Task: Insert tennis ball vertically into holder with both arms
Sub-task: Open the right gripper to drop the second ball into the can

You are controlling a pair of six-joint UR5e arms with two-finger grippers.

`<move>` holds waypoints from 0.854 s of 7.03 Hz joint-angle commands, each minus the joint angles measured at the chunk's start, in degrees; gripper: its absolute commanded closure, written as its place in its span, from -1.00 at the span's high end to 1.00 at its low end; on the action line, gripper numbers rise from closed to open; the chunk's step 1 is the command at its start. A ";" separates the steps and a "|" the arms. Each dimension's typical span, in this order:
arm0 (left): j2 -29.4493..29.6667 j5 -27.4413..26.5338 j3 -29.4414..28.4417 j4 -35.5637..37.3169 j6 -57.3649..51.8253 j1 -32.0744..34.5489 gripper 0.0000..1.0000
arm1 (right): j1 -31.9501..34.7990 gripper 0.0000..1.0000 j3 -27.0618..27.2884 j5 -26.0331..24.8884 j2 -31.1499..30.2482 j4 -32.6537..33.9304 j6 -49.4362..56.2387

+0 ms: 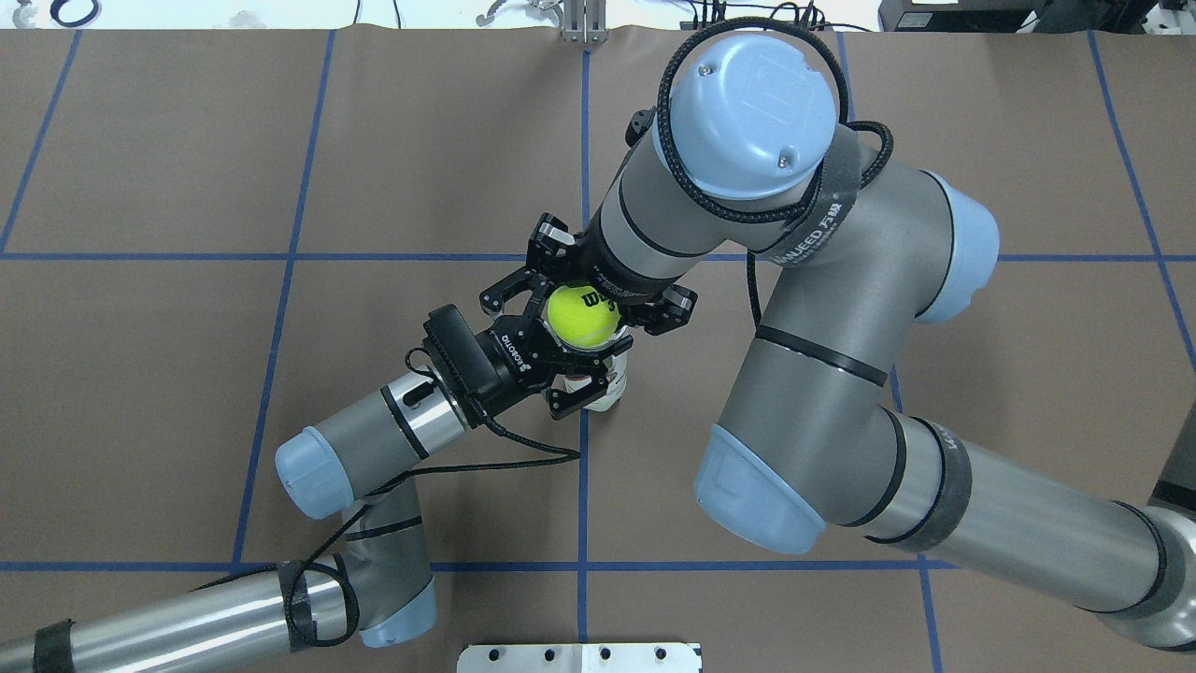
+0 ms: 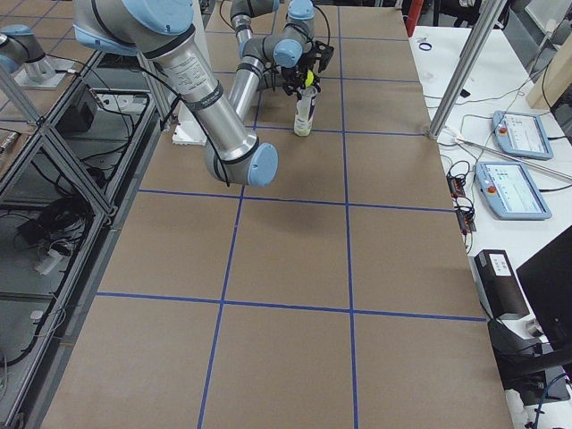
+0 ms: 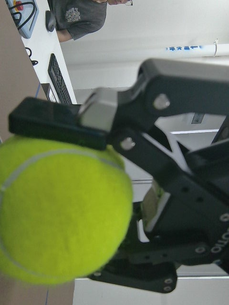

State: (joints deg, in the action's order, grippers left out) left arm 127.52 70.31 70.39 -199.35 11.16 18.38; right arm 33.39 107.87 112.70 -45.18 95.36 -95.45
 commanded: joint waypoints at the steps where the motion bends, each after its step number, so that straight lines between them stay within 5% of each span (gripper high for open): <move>1: -0.08 -0.09 0.01 -0.07 0.00 -0.02 0.86 | 0.10 0.98 -0.29 -0.19 -0.26 0.00 0.00; 6: -0.08 -0.09 0.01 -0.07 0.00 -0.02 0.86 | 0.88 1.00 -0.38 0.41 -0.44 -0.09 0.27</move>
State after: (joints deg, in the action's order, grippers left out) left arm 127.44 70.23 70.40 -199.42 11.16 18.37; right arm 33.73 107.51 112.77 -45.58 95.27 -95.29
